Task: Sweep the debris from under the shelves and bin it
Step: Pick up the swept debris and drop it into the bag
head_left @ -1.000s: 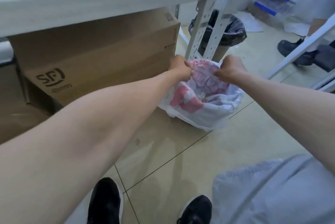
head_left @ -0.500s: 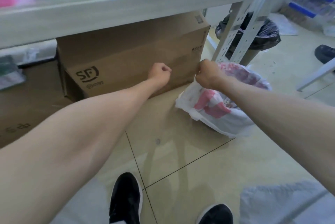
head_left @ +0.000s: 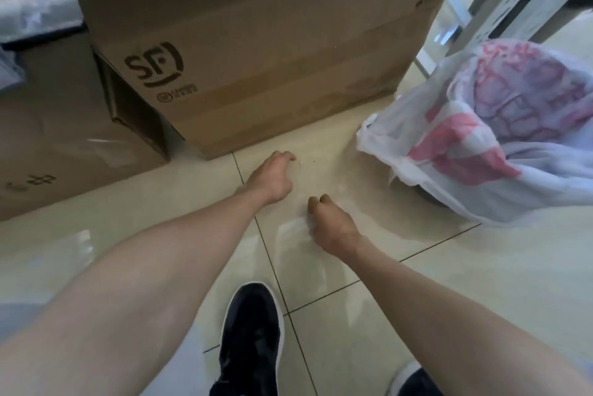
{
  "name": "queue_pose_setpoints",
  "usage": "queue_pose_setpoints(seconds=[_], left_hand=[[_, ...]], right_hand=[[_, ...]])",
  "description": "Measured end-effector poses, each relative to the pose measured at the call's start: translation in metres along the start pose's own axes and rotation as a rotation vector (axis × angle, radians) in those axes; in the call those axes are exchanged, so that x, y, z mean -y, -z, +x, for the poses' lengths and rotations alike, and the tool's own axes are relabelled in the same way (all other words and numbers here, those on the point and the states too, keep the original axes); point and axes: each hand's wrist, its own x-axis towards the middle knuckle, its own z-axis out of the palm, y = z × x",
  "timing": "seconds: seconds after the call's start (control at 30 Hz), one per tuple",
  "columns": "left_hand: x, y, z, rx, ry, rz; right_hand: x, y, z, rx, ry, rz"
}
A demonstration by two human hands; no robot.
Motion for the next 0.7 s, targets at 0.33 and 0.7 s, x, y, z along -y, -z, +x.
queue_pose_setpoints(seconds=[0.33,0.7], left_hand=[[-0.017,-0.023,0.032,-0.120,-0.134,0.060],[-0.023,-0.023,0.015,-0.034,0.023,0.086]], right_hand=[[-0.028,0.014,0.045,-0.226,-0.096,0.231],[-0.035,0.037,0.041,-0.236,-0.266,0.301]])
